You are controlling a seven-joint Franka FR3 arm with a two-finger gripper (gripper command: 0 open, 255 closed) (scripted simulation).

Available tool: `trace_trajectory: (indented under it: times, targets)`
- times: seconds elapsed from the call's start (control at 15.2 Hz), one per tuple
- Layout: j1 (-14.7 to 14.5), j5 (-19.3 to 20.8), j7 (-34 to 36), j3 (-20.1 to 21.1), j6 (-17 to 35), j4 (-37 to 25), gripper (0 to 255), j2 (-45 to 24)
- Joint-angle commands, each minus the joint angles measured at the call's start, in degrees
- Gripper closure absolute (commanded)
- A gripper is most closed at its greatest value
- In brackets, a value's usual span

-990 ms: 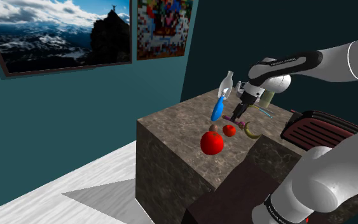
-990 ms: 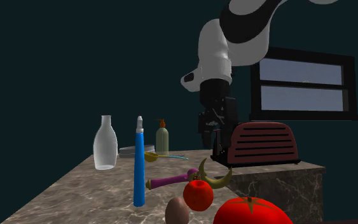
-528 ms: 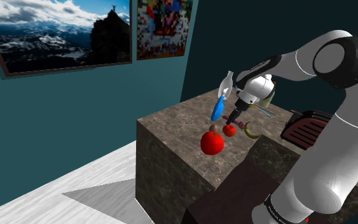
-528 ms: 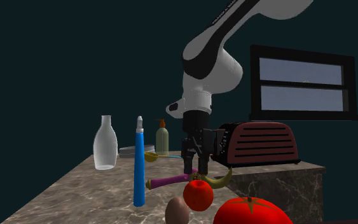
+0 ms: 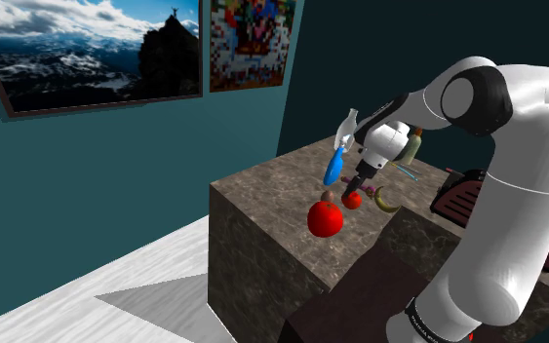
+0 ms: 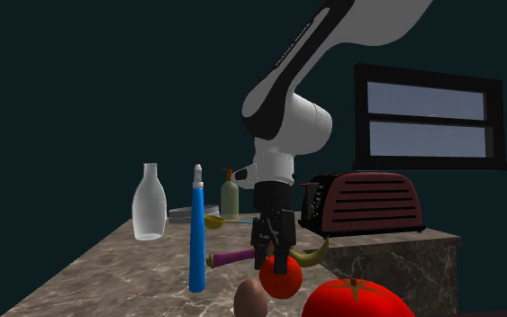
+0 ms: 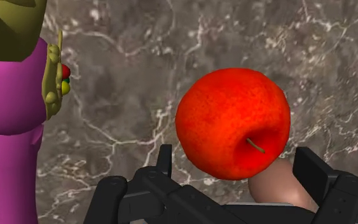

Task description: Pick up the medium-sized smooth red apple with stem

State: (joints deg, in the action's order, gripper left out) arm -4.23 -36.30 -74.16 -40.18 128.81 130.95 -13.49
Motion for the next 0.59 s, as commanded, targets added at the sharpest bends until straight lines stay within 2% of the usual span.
trace_trajectory:
  times: [0.0, 0.07, 0.13, 0.53]
  targets:
    - [0.34, -1.33, -1.18, 0.48, 0.69, 0.19, 0, -1.09]
    - [0.35, -1.33, -1.18, 0.49, 0.70, 0.20, 0, -1.09]
    - [0.29, -1.27, -1.06, 0.49, 0.68, 0.18, 255, -1.03]
    - [0.35, -1.37, -1.12, 0.53, 0.61, 0.01, 255, -1.21]
